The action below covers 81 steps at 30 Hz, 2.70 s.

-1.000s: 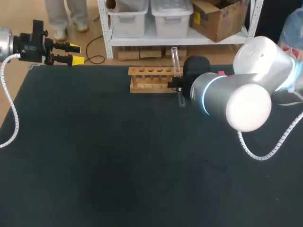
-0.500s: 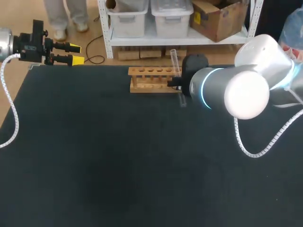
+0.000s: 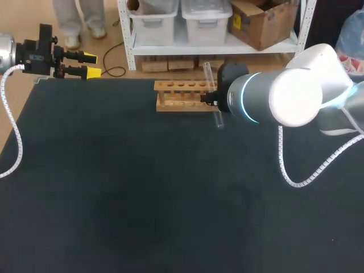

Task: Grasp the test tube, adjust it, and insert it.

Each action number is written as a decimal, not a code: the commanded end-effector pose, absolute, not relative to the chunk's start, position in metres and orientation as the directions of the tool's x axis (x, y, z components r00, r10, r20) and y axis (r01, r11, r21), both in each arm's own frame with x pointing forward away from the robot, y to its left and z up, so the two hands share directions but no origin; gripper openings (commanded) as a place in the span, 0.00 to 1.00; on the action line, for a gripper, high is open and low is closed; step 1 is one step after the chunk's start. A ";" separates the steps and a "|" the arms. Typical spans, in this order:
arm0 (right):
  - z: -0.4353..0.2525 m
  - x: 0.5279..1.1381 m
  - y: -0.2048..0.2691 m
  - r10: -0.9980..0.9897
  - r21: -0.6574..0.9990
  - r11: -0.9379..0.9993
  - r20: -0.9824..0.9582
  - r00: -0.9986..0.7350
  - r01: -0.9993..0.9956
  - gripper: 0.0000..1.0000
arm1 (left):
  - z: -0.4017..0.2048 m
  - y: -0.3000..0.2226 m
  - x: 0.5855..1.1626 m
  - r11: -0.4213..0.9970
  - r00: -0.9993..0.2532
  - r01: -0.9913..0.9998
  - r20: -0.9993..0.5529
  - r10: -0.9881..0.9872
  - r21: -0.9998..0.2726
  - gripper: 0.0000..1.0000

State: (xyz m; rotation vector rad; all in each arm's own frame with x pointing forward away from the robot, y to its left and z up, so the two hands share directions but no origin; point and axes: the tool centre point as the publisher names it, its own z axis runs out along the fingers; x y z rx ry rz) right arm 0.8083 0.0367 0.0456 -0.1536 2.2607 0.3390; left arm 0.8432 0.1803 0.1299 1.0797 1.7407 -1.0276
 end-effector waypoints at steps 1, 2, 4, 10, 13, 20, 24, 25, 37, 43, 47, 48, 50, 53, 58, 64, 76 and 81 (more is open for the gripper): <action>0.046 0.811 0.036 -0.008 0.188 0.956 -0.746 -0.666 -0.223 0.00 | 0.129 0.181 0.843 0.296 -0.288 0.932 -0.923 0.255 -0.209 1.00; 0.045 0.811 0.036 -0.009 0.189 0.956 -0.744 -0.668 -0.223 0.00 | 0.129 0.181 0.843 0.296 -0.288 0.932 -0.923 0.255 -0.209 1.00; 0.045 0.811 0.036 -0.008 0.193 0.956 -0.737 -0.675 -0.223 0.00 | 0.129 0.181 0.843 0.296 -0.288 0.932 -0.923 0.255 -0.209 1.00; 0.042 0.810 0.036 -0.008 0.209 0.952 -0.716 -0.698 -0.224 0.00 | 0.129 0.181 0.843 0.296 -0.288 0.932 -0.923 0.255 -0.209 1.00; 0.042 0.810 0.036 -0.007 0.219 0.949 -0.704 -0.710 -0.226 0.00 | 0.129 0.181 0.843 0.296 -0.288 0.932 -0.923 0.255 -0.209 1.00; 0.040 0.809 0.036 -0.025 0.228 0.943 -0.677 -0.736 -0.242 0.00 | 0.129 0.181 0.843 0.296 -0.288 0.932 -0.923 0.255 -0.209 1.00; 0.038 0.811 0.036 -0.039 0.233 0.938 -0.664 -0.747 -0.255 0.00 | 0.129 0.181 0.843 0.296 -0.288 0.932 -0.923 0.255 -0.209 1.00; 0.038 0.811 0.036 -0.042 0.235 0.937 -0.657 -0.753 -0.257 0.00 | 0.129 0.181 0.843 0.296 -0.288 0.932 -0.923 0.255 -0.209 1.00; 0.035 0.812 0.036 -0.071 0.246 0.928 -0.620 -0.781 -0.279 0.00 | 0.129 0.181 0.843 0.296 -0.288 0.932 -0.923 0.255 -0.209 1.00; 0.034 0.809 0.035 -0.066 0.252 0.928 -0.615 -0.786 -0.276 0.00 | 0.129 0.181 0.843 0.296 -0.288 0.932 -0.923 0.255 -0.209 1.00; 0.034 0.807 0.036 -0.064 0.260 0.925 -0.611 -0.789 -0.277 0.00 | 0.129 0.181 0.843 0.296 -0.288 0.932 -0.923 0.255 -0.209 1.00; 0.034 0.807 0.036 -0.064 0.261 0.925 -0.610 -0.790 -0.277 0.00 | 0.129 0.181 0.843 0.296 -0.288 0.932 -0.923 0.255 -0.209 1.00; 0.034 0.806 0.036 -0.064 0.265 0.923 -0.606 -0.793 -0.278 0.00 | 0.129 0.181 0.843 0.296 -0.288 0.932 -0.923 0.255 -0.209 1.00; 0.033 0.805 0.037 -0.068 0.269 0.921 -0.601 -0.797 -0.281 0.00 | 0.129 0.181 0.843 0.296 -0.288 0.932 -0.923 0.255 -0.209 1.00; 0.035 0.804 0.035 -0.067 0.273 0.920 -0.599 -0.798 -0.282 0.00 | 0.129 0.181 0.843 0.296 -0.288 0.932 -0.923 0.255 -0.209 1.00; 0.038 0.797 0.032 -0.032 0.277 0.927 -0.612 -0.790 -0.253 0.00 | 0.129 0.181 0.843 0.296 -0.288 0.932 -0.923 0.255 -0.209 1.00; 0.081 0.791 0.028 0.056 0.237 0.950 -0.768 -0.638 -0.202 0.00 | 0.129 0.181 0.843 0.296 -0.288 0.932 -0.923 0.255 -0.209 1.00; 0.102 0.795 0.026 0.117 0.222 0.960 -0.871 -0.478 -0.171 0.00 | 0.129 0.181 0.843 0.296 -0.288 0.932 -0.923 0.255 -0.209 1.00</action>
